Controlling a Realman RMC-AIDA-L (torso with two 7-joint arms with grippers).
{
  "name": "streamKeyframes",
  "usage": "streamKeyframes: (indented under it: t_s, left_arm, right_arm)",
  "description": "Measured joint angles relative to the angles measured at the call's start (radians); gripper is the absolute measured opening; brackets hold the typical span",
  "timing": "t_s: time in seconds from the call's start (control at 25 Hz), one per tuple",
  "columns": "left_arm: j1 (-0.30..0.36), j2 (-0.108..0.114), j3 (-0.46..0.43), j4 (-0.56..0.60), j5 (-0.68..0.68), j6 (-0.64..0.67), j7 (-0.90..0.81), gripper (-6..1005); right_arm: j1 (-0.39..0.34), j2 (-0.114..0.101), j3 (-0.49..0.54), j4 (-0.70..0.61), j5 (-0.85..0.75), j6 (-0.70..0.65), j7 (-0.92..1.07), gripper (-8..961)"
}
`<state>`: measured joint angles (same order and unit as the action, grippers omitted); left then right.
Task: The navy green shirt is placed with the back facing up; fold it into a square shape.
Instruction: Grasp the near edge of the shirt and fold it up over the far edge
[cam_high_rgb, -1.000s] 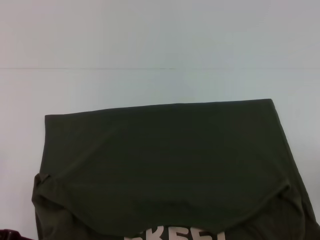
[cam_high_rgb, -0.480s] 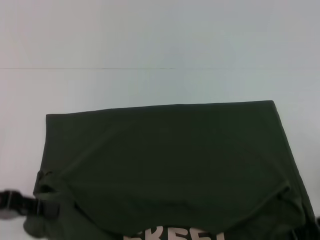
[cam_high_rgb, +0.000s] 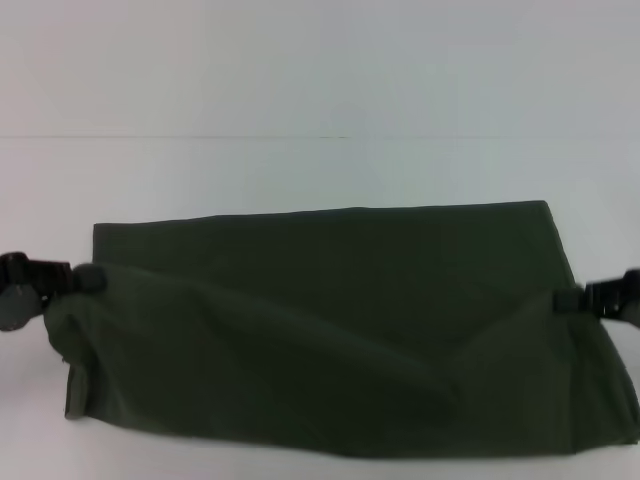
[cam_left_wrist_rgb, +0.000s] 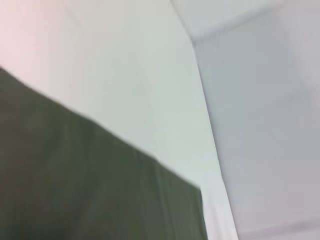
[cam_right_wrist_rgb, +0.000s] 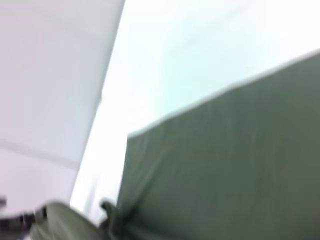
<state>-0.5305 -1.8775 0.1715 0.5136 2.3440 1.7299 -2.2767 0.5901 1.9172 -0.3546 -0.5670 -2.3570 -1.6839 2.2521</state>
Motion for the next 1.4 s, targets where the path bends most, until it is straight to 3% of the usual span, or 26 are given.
streamKeyframes:
  t_s: [0.2,0.36,0.4,0.44,0.6,1.16,1.4]
  left_arm:
    - [-0.003,-0.027,-0.02,-0.021,-0.052,-0.127,0.014,58]
    - [-0.016,-0.069,-0.02,-0.026,-0.078,-0.255,0.055,58]
    - [-0.024,-0.095,-0.019,-0.026,-0.096,-0.319,0.082,58]
    - [-0.024,-0.095,-0.019,-0.026,-0.096,-0.319,0.082,59]
    - [-0.052,-0.142,-0.014,-0.026,-0.139,-0.419,0.149,59]
    - [-0.098,-0.155,-0.011,-0.023,-0.175,-0.532,0.201,59]
    - [-0.109,-0.191,-0.01,-0.024,-0.177,-0.616,0.256,55]
  right_arm:
    - [-0.008,0.004,0.022,0.056,0.098,0.18,-0.01,43]
    - [0.009,0.054,0.008,0.069,0.142,0.36,-0.07,43]
    - [0.017,0.065,0.002,0.071,0.142,0.393,-0.081,43]
    - [0.029,0.075,-0.008,0.072,0.143,0.432,-0.091,43]
    - [0.068,0.096,-0.043,0.074,0.144,0.499,-0.109,43]
    - [0.119,0.104,-0.051,0.066,0.216,0.619,-0.126,43]
    - [0.131,0.13,-0.103,0.076,0.22,0.733,-0.141,43]
